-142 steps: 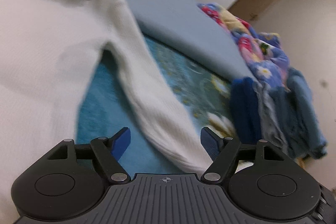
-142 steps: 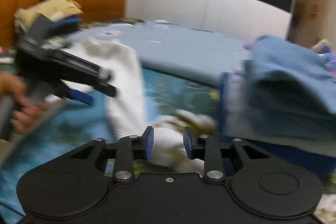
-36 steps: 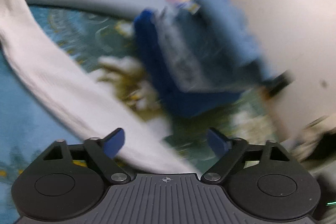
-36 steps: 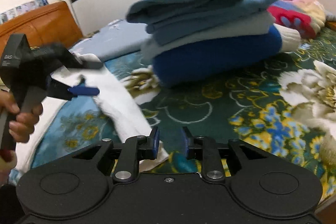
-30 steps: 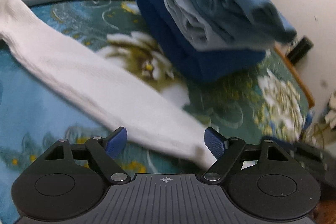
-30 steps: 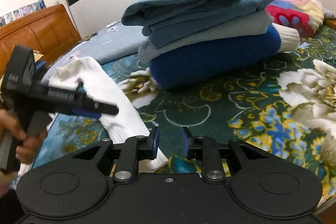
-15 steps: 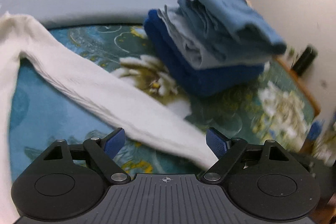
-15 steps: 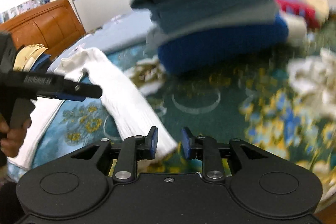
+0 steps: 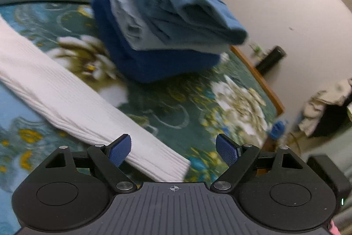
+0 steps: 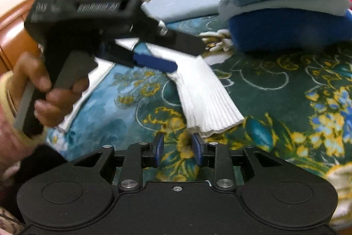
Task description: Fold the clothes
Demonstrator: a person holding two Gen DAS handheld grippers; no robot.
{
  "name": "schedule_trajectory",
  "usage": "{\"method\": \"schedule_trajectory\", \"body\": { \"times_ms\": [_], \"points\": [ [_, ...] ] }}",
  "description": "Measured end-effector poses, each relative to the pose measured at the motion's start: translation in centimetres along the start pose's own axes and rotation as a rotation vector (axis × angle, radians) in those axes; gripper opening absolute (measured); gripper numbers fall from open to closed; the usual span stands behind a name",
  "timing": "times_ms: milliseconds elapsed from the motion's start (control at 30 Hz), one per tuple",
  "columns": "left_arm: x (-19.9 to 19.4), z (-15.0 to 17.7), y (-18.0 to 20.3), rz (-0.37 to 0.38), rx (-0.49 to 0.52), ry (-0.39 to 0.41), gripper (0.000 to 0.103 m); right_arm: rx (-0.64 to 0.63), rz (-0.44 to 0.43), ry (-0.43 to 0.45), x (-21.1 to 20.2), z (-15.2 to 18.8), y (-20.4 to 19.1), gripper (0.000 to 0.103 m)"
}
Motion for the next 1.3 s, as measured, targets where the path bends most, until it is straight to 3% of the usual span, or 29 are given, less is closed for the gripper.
{"method": "schedule_trajectory", "body": {
  "times_ms": [167,300,400,500,633,800,1033,1167,1233,1300],
  "points": [
    [0.7,0.6,0.2,-0.009,0.015,-0.039,0.084,0.217,0.124,0.084,-1.6,-0.7,4.6,0.030],
    [1.6,2.3,-0.8,-0.008,-0.019,-0.109,0.084,0.393,0.070,0.085,-0.8,-0.7,6.6,0.030],
    [2.0,3.7,-1.8,0.006,-0.074,-0.135,0.084,0.426,0.060,0.079,0.0,-0.9,6.8,0.030],
    [0.3,3.6,-2.4,0.030,-0.109,-0.097,0.084,0.491,0.028,0.087,0.6,-1.1,7.0,0.030],
    [-3.8,2.6,-4.3,-0.028,-0.124,0.019,0.088,0.518,0.007,0.080,1.9,-1.1,7.1,0.011],
    [-9.9,1.7,-8.3,-0.134,-0.184,0.159,0.091,0.460,0.011,0.137,1.0,-2.8,6.1,0.009],
    [-18.5,1.8,-15.5,-0.390,-0.291,0.306,0.091,0.336,-0.134,0.250,-1.9,-10.5,1.5,0.009],
    [-22.4,3.1,-18.6,-0.434,-0.378,0.363,0.092,0.263,-0.233,0.288,-1.4,-16.3,-2.6,0.009],
    [-24.0,3.9,-19.9,-0.449,-0.415,0.379,0.101,0.224,-0.286,0.302,-1.1,-19.0,-5.0,0.009],
    [-25.7,4.6,-20.8,-0.474,-0.436,0.405,0.101,0.167,-0.332,0.297,-0.1,-21.5,-8.2,0.009]
  ]
}}
Point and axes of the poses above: each gripper's, at about its wrist camera, not at the fingertips, and x roughly the way its jaws point, y to its right, z to its underside, the point moved 8 cm from there along x, roughly the way its jaws point
